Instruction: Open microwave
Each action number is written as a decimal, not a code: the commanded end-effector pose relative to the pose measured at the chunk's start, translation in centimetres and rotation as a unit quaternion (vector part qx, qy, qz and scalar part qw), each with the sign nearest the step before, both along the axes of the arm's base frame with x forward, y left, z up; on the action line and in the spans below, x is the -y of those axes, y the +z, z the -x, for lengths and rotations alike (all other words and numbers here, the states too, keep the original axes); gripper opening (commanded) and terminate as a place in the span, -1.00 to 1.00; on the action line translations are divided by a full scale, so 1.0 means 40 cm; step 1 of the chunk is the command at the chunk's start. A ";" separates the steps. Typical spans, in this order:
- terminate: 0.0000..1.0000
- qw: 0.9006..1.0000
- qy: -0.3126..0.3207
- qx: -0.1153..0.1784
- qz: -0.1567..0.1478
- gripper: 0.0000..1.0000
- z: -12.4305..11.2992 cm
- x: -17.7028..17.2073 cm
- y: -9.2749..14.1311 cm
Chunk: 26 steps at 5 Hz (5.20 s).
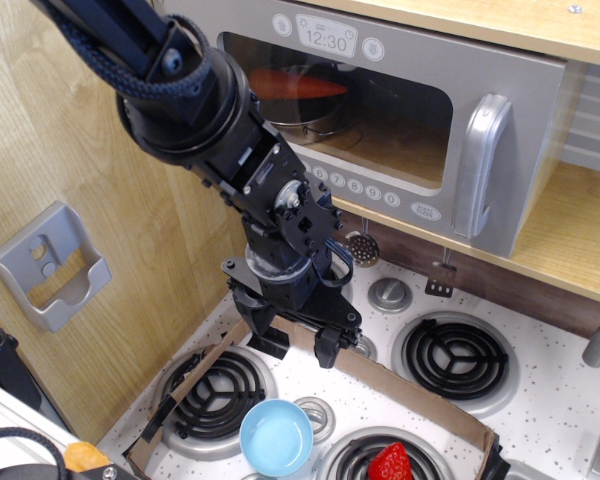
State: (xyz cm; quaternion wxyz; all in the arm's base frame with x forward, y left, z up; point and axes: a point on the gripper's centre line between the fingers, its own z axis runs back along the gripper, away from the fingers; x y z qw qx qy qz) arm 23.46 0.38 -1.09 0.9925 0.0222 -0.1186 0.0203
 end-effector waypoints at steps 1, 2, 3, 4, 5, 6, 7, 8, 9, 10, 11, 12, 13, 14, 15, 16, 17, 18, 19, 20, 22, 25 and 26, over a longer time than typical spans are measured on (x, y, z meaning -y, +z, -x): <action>-1.00 1.000 0.000 0.000 0.000 1.00 0.000 0.000 0.000; -1.00 1.000 0.008 0.017 -0.010 1.00 0.010 0.025 0.088; -1.00 0.999 0.003 0.037 -0.034 1.00 0.009 0.059 0.178; -1.00 0.997 0.022 0.061 -0.032 1.00 0.000 0.090 0.240; -1.00 0.996 0.031 0.075 -0.022 1.00 -0.017 0.120 0.288; -1.00 0.997 0.008 0.078 -0.013 1.00 -0.058 0.147 0.329; -1.00 0.997 -0.002 0.073 -0.014 1.00 -0.106 0.186 0.348; -1.00 0.996 -0.019 0.083 -0.013 1.00 -0.159 0.217 0.340; -1.00 0.997 -0.021 0.080 -0.008 1.00 -0.179 0.231 0.324; -1.00 0.996 -0.029 0.079 -0.001 1.00 -0.186 0.233 0.306; -1.00 0.996 -0.045 0.082 -0.008 1.00 -0.204 0.220 0.300; -1.00 0.996 -0.052 0.076 -0.005 1.00 -0.222 0.216 0.303; -1.00 0.995 -0.062 0.076 -0.008 1.00 -0.249 0.204 0.311; -1.00 0.995 -0.059 0.076 -0.011 1.00 -0.261 0.204 0.317; -1.00 0.996 -0.050 0.077 -0.016 -1.00 -0.258 0.205 0.312; -1.00 0.996 -0.036 0.079 -0.019 -1.00 -0.240 0.206 0.302; -1.00 0.997 0.001 0.071 -0.027 -1.00 -0.183 0.204 0.289; -1.00 0.997 0.034 0.067 -0.028 -1.00 -0.124 0.201 0.274; -1.00 0.996 0.055 0.057 -0.030 -1.00 -0.073 0.199 0.276; -1.00 0.992 0.102 0.050 -0.047 1.00 -0.010 0.217 0.289; -1.00 0.978 0.193 0.066 -0.041 1.00 0.064 0.339 0.282; -1.00 0.994 0.037 0.100 -0.025 1.00 -0.103 0.460 0.311; -1.00 0.993 -0.032 0.107 -0.025 1.00 -0.163 0.437 0.316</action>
